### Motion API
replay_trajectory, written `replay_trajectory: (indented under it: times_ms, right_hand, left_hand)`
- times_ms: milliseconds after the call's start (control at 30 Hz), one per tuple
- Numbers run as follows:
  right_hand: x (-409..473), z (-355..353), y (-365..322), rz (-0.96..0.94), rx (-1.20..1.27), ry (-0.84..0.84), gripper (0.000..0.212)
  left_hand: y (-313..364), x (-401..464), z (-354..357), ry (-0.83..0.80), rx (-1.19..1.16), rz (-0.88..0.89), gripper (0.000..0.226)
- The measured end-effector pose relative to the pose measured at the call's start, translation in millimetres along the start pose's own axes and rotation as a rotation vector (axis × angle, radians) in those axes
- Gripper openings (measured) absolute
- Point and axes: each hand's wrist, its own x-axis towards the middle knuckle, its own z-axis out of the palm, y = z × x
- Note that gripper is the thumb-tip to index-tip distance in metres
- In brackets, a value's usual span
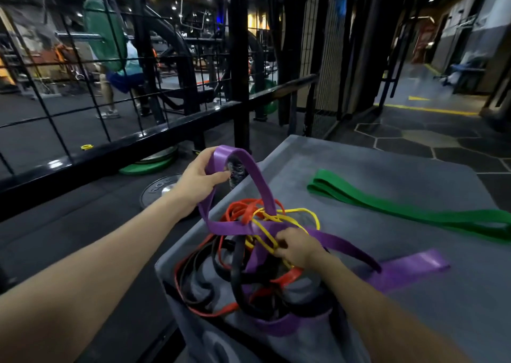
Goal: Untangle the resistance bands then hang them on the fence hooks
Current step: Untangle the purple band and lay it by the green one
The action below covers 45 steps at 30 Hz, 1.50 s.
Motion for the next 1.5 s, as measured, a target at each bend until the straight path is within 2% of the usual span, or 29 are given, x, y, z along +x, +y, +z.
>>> replay_trajectory:
  times_ms: [67,167,300,367,467,600,667,733,800,867,933,1000,1067,1167,1333,1433,1500]
  right_hand:
    - [3.6,-17.9,3.6,0.001,0.06,0.142,0.018]
    - [4.8,-69.3,7.1,0.036,-0.014,0.387,0.021]
    - [-1.7,-128.1,-7.9,-0.011,-0.093,0.625,0.021]
    - [-3.0,-139.4,-19.4,-0.07,-0.053,0.712,0.022]
    - [-3.8,-130.8,-41.2,-0.19,0.149,0.588,0.018]
    - [15.1,-97.1,-65.4,-0.315,0.275,0.467,0.009]
    - [28.6,-85.3,-72.1,-0.263,0.437,0.397,0.015]
    - [36.7,-74.6,-71.2,-0.289,0.395,0.256,0.036]
    - [37.2,-68.5,-64.7,-0.226,0.29,0.083,0.051]
    - [29.2,-69.4,-57.2,-0.237,0.38,0.036,0.061]
    - [15.1,-78.3,-59.1,-0.324,0.525,0.044,0.059]
    - [1.3,-91.1,-60.9,-0.334,0.686,-0.005,0.048]
    - [-10.1,-104.9,-62.2,-0.336,0.765,0.026,0.033]
    - [-22.7,-128.4,-55.4,-0.34,0.716,0.274,0.01]
    - [-53.7,-152.0,-30.9,-0.234,0.641,0.62,0.028]
    - [-76.5,-155.1,-15.3,-0.153,0.632,0.714,0.034]
    - [-90.9,-153.6,-2.2,-0.099,0.591,0.732,0.027]
  left_hand:
    - [-1.2,1.9,-2.2,-0.007,0.011,0.006,0.046]
    - [2.3,6.4,-2.5,-0.007,-0.021,-0.006,0.04]
    - [13.2,10.8,5.4,0.005,-0.086,-0.017,0.042]
    - [19.0,11.0,10.5,0.003,-0.119,-0.007,0.038]
    - [25.0,10.9,18.2,-0.013,-0.162,0.001,0.036]
    - [34.0,11.0,23.5,-0.07,-0.192,0.035,0.037]
    - [40.1,12.4,24.2,-0.096,-0.234,0.045,0.037]
    - [46.0,13.5,22.8,-0.095,-0.279,0.038,0.035]
    - [50.5,13.4,19.6,-0.092,-0.305,0.025,0.033]
    - [52.5,13.6,18.2,-0.113,-0.341,-0.001,0.027]
    - [56.5,14.3,22.5,-0.135,-0.397,-0.011,0.021]
    - [67.1,14.1,33.4,-0.163,-0.467,0.002,0.014]
    - [83.6,14.6,47.0,-0.185,-0.572,0.01,0.014]
    - [108.5,15.7,62.6,-0.206,-0.662,0.029,0.015]
    - [127.4,12.0,86.8,-0.238,-0.625,0.041,0.013]
    - [127.0,0.2,107.2,-0.278,-0.582,0.026,0.013]
    - [122.2,-8.7,121.7,-0.321,-0.498,0.003,0.013]
